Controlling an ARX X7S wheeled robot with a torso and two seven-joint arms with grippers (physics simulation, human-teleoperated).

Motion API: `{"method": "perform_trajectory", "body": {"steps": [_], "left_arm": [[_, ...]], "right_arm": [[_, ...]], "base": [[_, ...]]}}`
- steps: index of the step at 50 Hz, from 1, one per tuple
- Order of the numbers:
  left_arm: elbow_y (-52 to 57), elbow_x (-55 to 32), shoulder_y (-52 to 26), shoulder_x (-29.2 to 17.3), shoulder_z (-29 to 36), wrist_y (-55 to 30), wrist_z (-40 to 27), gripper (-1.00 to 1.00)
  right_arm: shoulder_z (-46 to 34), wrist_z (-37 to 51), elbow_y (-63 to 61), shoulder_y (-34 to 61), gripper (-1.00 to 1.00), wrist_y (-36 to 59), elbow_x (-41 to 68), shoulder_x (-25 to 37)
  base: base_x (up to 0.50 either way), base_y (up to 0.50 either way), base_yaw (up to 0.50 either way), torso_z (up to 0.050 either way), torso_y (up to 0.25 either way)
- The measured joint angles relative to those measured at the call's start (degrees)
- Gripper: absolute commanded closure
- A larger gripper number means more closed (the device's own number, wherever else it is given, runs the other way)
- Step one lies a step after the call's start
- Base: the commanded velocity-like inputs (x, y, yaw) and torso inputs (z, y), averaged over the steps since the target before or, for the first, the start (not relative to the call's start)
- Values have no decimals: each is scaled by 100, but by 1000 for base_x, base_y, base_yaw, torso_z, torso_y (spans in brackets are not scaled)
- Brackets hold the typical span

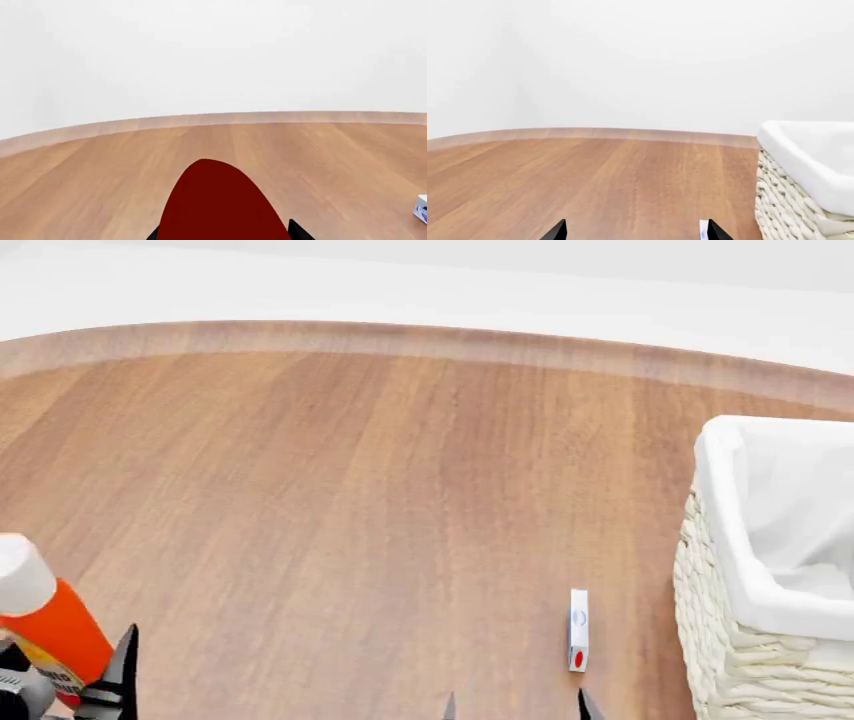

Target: Pick up the ketchup, and put it in the basket.

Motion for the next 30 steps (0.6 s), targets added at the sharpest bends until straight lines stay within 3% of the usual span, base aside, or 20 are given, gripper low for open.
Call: {"method": "perform_trajectory", "body": {"steps": [13, 23, 30], "left_arm": [[692, 16, -1162, -69, 1052, -1724, 285, 100], [395, 40, -2003, -105, 1797, -2197, 524, 100], [-238, 46, -2664, -117, 2203, -2088, 683, 100]], "right_arm": [[19, 27, -32, -17, -100, -29, 17, 52], [31, 36, -32, -22, -100, -58, 34, 92], [25, 35, -25, -19, -100, -72, 43, 112]], "base": [[0, 0, 0, 0, 1], [0, 0, 0, 0, 0], [0, 0, 0, 0, 0]]}}
